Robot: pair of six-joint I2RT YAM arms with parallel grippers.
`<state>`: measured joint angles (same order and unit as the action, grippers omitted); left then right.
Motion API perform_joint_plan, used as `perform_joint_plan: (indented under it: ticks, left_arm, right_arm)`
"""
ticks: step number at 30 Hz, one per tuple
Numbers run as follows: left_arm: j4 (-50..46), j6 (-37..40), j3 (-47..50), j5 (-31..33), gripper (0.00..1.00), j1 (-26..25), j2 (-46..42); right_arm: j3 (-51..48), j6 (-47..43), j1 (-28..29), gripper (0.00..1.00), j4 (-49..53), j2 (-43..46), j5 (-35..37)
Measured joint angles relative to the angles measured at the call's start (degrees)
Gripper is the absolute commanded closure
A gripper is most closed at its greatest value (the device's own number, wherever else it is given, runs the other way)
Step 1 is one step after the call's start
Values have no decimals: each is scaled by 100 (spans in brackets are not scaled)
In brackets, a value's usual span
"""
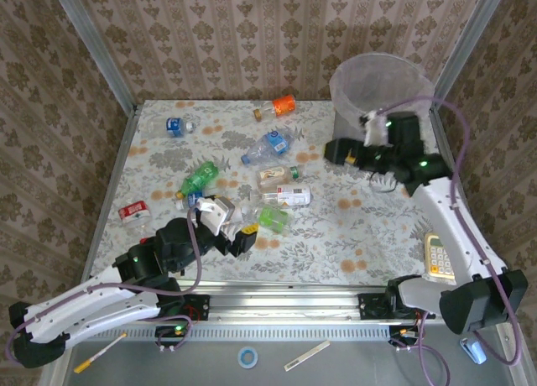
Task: Throw the plastic bottles in the bin
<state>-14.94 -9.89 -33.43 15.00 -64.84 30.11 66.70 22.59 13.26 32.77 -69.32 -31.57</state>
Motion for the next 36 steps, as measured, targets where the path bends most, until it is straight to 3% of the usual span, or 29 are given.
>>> perform_joint_plan:
  ticks: [5, 13, 23, 36]
  left_arm:
    - [-72, -107, 0, 46, 0, 0, -133]
    - [-48, -188, 0, 50, 0, 0, -424]
    - [-44, -197, 2, 46, 0, -2, -560]
    - [-4, -195, 7, 46, 0, 0, -590]
  right_arm:
    - [-844, -284, 1137, 0, -208, -457, 367]
    - [-975, -1019, 2549, 0, -507, -1576, 1217]
    - [-896, -1565, 2850, 0, -706, -2332, 1915]
    - [-555, -2033, 3016, 6, -741, -2933, 2267]
